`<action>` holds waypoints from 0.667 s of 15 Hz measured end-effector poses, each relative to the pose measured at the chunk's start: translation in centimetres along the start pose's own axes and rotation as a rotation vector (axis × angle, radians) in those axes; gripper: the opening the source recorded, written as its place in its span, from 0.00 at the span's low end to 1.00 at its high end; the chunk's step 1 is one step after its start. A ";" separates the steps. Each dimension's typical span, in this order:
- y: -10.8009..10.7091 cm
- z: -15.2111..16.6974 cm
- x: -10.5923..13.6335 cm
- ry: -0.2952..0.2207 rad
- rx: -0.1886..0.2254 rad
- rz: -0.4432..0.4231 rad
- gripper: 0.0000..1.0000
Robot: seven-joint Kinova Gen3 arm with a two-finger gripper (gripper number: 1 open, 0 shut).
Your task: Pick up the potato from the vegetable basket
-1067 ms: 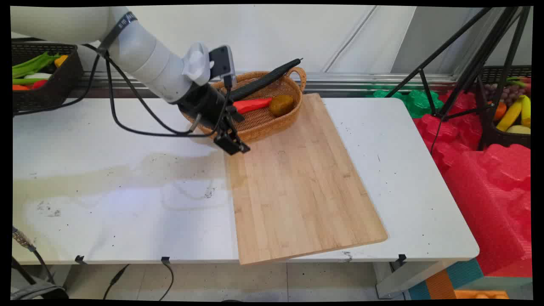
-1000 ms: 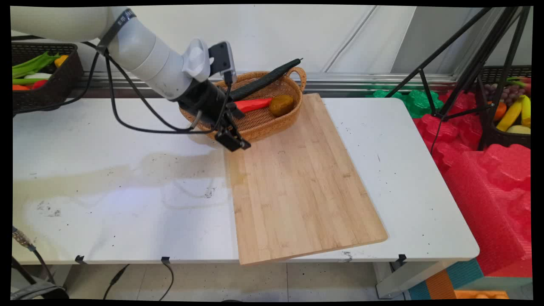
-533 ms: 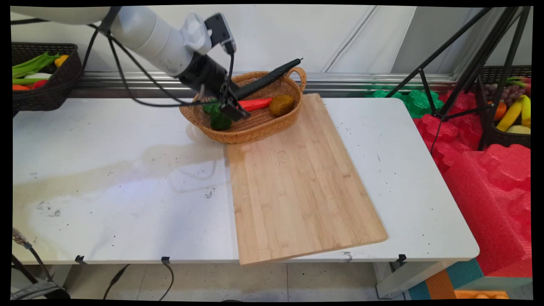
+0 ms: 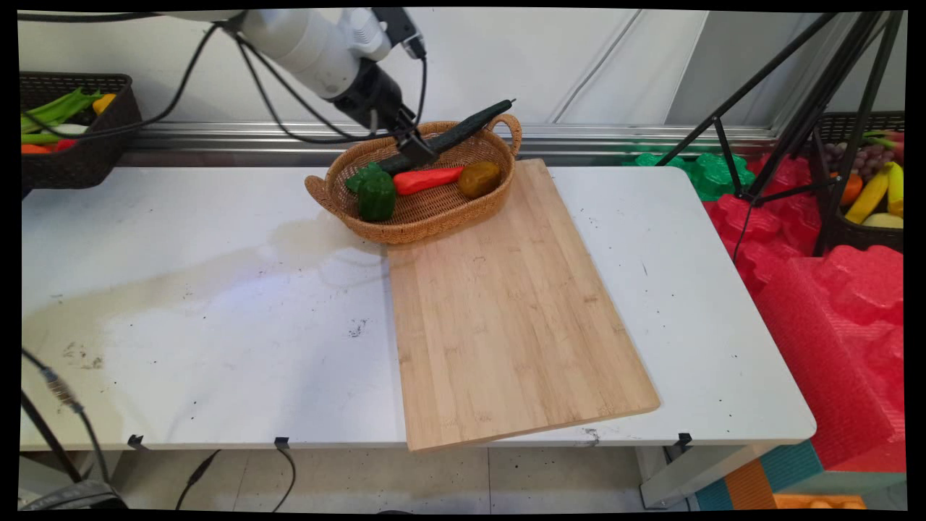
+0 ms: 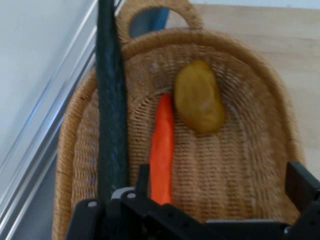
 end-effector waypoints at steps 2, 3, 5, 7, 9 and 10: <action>-0.7 1.6 0.6 -0.005 0.001 -0.008 1.00; -1.1 2.6 1.0 -0.008 -0.001 -0.010 1.00; -1.7 5.1 1.7 -0.016 -0.008 -0.013 1.00; -2.1 7.3 2.2 -0.021 -0.016 -0.018 1.00; -2.4 9.3 2.7 -0.026 -0.027 -0.023 1.00; -2.6 10.5 2.9 -0.029 -0.034 -0.027 1.00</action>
